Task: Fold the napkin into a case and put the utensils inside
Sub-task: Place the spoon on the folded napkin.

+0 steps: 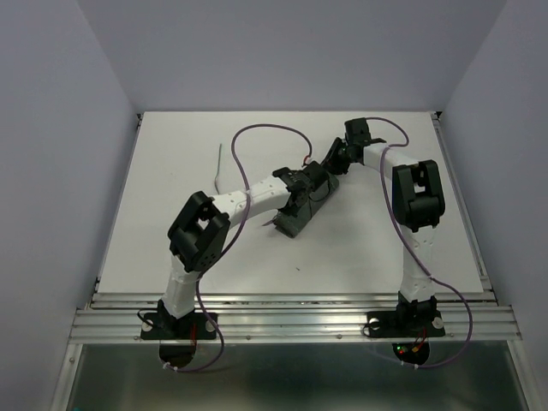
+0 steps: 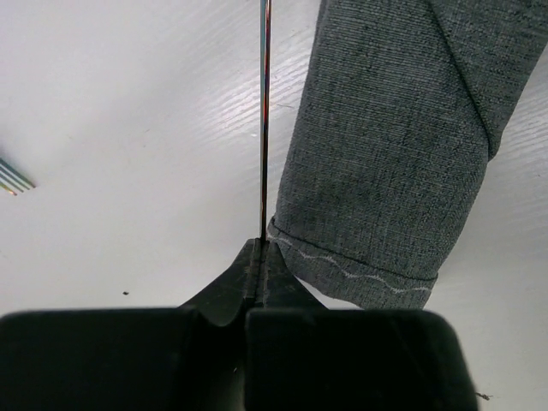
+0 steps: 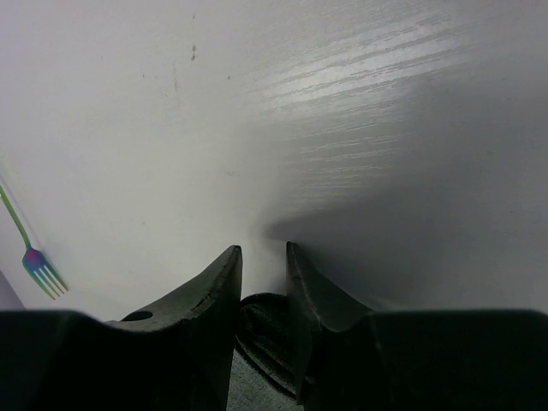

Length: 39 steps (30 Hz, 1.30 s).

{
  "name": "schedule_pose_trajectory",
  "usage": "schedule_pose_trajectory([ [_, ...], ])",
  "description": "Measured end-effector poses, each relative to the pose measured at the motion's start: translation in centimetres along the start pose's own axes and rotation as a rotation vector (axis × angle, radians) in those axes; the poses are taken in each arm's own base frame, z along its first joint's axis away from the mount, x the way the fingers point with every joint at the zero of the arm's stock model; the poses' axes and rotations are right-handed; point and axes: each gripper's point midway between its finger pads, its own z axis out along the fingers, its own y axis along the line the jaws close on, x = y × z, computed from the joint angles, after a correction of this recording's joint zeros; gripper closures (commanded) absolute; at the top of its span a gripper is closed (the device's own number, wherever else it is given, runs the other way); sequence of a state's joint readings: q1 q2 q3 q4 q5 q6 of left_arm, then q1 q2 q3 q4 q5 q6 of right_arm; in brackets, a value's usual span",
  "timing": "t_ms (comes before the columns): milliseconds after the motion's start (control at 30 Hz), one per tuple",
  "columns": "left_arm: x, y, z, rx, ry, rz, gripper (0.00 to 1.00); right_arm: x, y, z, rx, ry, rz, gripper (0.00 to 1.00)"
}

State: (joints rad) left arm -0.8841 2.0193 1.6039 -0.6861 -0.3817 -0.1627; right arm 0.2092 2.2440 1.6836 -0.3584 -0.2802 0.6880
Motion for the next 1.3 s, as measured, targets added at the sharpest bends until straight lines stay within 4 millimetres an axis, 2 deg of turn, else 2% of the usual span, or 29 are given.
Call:
schedule_pose_trajectory([
  [200, -0.3, 0.5, -1.0, -0.015, -0.017, -0.003, 1.0, 0.2, -0.1, -0.1, 0.0, 0.002, 0.0, 0.67],
  [533, 0.2, -1.9, -1.6, 0.038, -0.02, 0.037, 1.0, 0.3, -0.2, -0.2, 0.0, 0.002, 0.001, 0.67],
  [900, 1.9, -3.0, 0.2, 0.041, 0.032, 0.067, 1.0, 0.4, -0.2, -0.3, 0.0, 0.002, 0.001, 0.67],
  [1300, 2.2, -3.4, 0.5, 0.038, 0.04, 0.089, 1.0, 0.4, -0.2, -0.3, 0.0, 0.002, 0.001, 0.67],
])
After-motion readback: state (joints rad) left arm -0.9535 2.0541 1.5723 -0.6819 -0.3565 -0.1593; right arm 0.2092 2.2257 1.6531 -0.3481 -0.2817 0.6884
